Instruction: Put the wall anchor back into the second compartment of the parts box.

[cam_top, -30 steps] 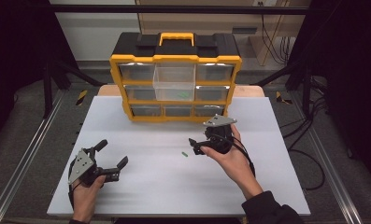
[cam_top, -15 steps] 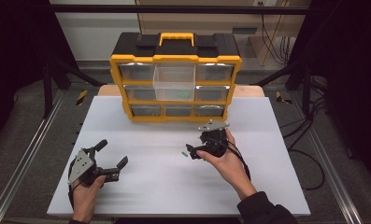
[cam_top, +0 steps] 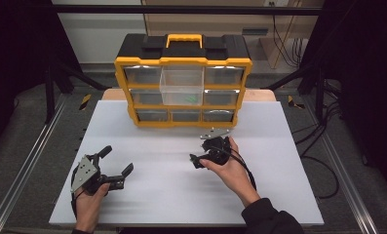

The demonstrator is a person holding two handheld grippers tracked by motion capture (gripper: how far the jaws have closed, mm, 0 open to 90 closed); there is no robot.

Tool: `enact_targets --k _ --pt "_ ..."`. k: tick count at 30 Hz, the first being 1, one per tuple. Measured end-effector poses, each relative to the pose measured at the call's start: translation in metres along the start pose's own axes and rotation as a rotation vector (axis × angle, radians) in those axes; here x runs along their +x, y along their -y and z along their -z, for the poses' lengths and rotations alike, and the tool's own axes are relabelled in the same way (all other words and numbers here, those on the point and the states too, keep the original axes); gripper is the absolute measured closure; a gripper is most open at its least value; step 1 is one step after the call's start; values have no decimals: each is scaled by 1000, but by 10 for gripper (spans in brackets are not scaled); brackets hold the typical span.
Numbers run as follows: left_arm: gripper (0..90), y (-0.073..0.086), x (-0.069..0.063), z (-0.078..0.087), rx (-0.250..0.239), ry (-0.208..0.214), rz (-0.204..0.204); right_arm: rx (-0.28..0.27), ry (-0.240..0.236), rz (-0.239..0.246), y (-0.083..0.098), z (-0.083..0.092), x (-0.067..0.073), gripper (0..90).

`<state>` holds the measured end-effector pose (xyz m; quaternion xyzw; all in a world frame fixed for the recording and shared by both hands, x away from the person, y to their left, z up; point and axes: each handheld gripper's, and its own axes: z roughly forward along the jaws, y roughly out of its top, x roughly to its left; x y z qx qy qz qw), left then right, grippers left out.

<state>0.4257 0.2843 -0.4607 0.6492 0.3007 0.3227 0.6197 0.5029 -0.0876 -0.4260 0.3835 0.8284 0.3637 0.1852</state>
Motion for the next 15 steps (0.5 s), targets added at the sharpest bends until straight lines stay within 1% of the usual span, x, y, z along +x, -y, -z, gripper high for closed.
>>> enact_targets --k 2,5,6,7,8,10,11,15 --pt "2 0 0 0 4 2 -6 9 2 -2 0 -2 1 67" --pt "2 0 0 0 1 2 -3 18 3 3 1 -4 0 67" --pt "2 0 -1 0 1 2 -3 25 7 11 1 -5 0 66" --pt "2 0 -1 0 2 3 -4 32 -1 5 1 -6 1 66" --pt "2 0 -1 0 1 3 -3 36 7 19 2 -8 0 65" --pt "2 0 -1 0 4 4 -7 51 0 15 2 -10 1 62" --pt "2 0 -1 0 4 4 -7 60 9 22 2 -12 0 62" --pt "2 0 -1 -1 5 5 -6 91 4 19 4 -17 2 65"
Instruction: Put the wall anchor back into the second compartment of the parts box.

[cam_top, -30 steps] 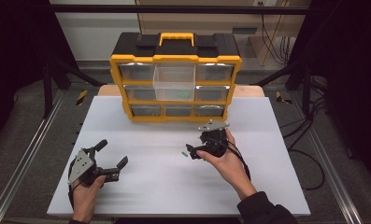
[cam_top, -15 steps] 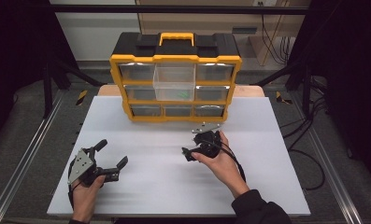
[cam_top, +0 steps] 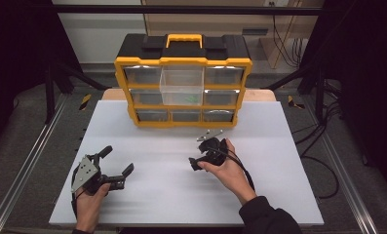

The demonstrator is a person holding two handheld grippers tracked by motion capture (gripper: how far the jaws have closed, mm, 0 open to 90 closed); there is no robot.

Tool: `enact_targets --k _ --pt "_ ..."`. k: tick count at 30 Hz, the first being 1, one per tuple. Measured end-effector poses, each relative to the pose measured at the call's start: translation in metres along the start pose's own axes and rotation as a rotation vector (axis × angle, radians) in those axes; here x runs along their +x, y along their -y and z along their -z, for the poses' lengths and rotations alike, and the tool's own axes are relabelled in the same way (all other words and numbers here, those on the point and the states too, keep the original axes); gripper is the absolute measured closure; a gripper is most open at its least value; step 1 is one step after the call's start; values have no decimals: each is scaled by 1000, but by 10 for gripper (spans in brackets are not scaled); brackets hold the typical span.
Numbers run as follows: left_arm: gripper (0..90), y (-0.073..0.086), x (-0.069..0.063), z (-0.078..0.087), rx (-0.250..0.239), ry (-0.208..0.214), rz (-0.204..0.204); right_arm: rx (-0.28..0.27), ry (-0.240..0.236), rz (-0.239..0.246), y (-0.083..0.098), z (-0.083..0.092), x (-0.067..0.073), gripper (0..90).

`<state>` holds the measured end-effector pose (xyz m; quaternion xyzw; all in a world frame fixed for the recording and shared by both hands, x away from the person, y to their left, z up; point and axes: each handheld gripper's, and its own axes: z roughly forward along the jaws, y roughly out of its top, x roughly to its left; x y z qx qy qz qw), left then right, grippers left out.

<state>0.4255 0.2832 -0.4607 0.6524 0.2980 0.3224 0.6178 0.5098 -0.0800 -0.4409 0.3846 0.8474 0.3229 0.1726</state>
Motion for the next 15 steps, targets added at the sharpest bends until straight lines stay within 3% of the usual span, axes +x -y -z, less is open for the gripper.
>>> enact_targets --k 5,10,12,15 --pt "2 0 0 0 1 1 -1 28 -12 0 1 -4 1 69" --pt "2 0 0 0 1 0 0 44 -13 31 3 -7 1 98" --pt "2 0 0 0 2 0 -1 73 -11 2 3 -7 3 110" --pt "2 0 0 0 2 -1 1 79 -19 6 3 -8 2 151"
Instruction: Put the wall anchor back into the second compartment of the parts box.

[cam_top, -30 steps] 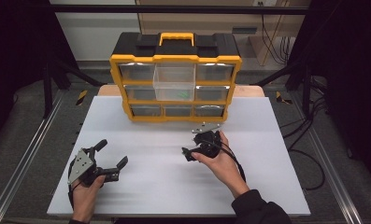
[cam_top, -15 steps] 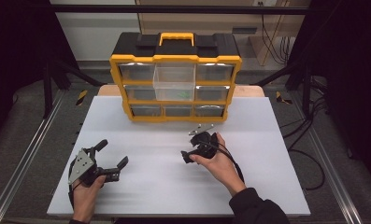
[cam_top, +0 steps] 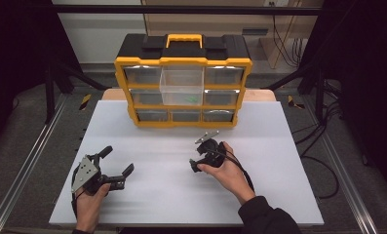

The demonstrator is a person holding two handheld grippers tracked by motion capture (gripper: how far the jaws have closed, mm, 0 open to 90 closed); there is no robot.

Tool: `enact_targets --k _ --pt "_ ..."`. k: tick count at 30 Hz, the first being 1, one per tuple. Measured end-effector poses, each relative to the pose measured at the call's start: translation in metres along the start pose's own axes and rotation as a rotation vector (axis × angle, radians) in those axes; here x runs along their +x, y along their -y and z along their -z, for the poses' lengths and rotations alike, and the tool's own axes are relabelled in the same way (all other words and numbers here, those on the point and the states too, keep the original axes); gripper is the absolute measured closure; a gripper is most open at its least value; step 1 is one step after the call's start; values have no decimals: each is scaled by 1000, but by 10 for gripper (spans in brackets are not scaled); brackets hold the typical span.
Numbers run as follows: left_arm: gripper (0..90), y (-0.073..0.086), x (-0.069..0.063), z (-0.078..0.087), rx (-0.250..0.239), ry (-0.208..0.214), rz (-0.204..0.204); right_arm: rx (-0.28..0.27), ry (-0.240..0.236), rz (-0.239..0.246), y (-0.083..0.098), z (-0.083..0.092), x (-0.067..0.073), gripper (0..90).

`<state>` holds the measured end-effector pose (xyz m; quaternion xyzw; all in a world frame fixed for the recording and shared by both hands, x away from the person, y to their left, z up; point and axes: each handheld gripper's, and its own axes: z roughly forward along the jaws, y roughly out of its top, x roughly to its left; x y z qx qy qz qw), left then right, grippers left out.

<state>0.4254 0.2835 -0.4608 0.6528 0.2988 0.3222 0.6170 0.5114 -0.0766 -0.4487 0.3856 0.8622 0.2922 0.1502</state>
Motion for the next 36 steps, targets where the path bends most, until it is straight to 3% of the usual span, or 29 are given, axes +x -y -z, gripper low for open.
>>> enact_targets --k 10,18,21,22,23,24,26,28,30,31,32,36 --pt "2 0 0 0 -1 2 -1 23 -5 -5 0 -3 -3 260" --pt "3 0 0 0 1 1 -1 -1 -13 -1 -1 -3 -6 380" --pt "2 0 0 0 1 1 -1 7 -31 -31 -1 -4 -4 416" --pt "3 0 0 0 0 2 -1 2 -36 -9 -2 -5 -4 431" --pt "3 0 0 0 0 2 -2 4 -44 -40 -3 -4 -1 439" --pt "3 0 0 0 0 2 -2 7 -41 -25 -3 -5 -2 445" --pt "3 0 0 0 0 3 -2 9 -48 -45 -4 -5 1 458" --pt "3 0 0 0 1 2 -1 7 -54 -21 -4 -7 0 479" --pt "3 0 0 0 -1 2 -1 14 -65 -38 -4 -8 3 505" --pt "3 0 0 0 -1 2 -1 21 -51 -26 -4 -9 3 519" --pt "2 0 0 0 -1 1 -1 13 -70 -30 -4 -9 4 537" --pt "2 0 0 0 0 2 -1 26 -69 -25 -5 -11 7 603"
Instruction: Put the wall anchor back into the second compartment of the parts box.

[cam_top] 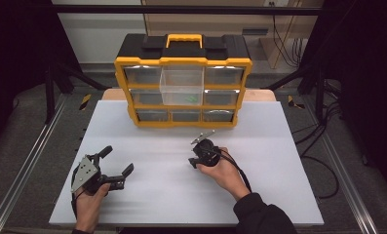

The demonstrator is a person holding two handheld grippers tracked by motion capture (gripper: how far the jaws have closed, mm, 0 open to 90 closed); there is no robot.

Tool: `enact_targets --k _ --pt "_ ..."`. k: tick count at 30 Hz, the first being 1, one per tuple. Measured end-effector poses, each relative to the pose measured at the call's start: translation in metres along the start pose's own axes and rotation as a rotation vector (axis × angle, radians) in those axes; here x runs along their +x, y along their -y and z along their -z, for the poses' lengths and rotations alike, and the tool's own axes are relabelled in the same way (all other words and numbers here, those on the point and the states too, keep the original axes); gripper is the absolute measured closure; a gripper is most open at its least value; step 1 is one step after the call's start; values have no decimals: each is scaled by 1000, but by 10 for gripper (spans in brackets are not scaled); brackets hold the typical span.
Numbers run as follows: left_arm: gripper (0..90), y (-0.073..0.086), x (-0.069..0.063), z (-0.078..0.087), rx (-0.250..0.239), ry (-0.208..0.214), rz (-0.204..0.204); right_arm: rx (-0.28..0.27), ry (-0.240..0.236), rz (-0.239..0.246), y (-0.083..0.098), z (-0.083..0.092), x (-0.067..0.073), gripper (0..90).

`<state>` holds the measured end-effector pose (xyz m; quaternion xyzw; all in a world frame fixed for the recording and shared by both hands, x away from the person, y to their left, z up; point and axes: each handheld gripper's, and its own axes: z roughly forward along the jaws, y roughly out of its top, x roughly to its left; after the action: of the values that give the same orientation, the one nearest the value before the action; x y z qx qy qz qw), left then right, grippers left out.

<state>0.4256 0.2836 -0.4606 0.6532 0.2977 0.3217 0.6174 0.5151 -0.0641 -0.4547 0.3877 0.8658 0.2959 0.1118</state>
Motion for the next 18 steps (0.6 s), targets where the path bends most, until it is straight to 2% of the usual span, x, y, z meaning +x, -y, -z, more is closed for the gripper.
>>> enact_targets --k 1,2,3,4,5,6,7,10,18 --pt "3 0 0 0 1 0 0 3 0 11 0 0 0 619" --pt "2 0 0 0 1 0 0 2 -2 -9 -1 -2 2 633" --pt "3 0 0 0 1 0 0 4 -4 -8 -1 -2 2 645" --pt "3 0 0 0 1 0 0 9 -5 20 0 -3 1 661" --pt "3 0 0 0 2 0 -1 13 9 28 0 -3 0 671" --pt "3 0 0 0 2 -1 -1 14 -8 11 -1 -4 2 685" --pt "3 0 0 0 2 -1 -2 17 -7 20 -1 -4 1 693" --pt "3 0 0 0 2 0 -3 18 -10 -6 -1 -6 4 726" --pt "3 0 -1 -1 4 2 -6 24 -9 4 -3 -8 4 777"
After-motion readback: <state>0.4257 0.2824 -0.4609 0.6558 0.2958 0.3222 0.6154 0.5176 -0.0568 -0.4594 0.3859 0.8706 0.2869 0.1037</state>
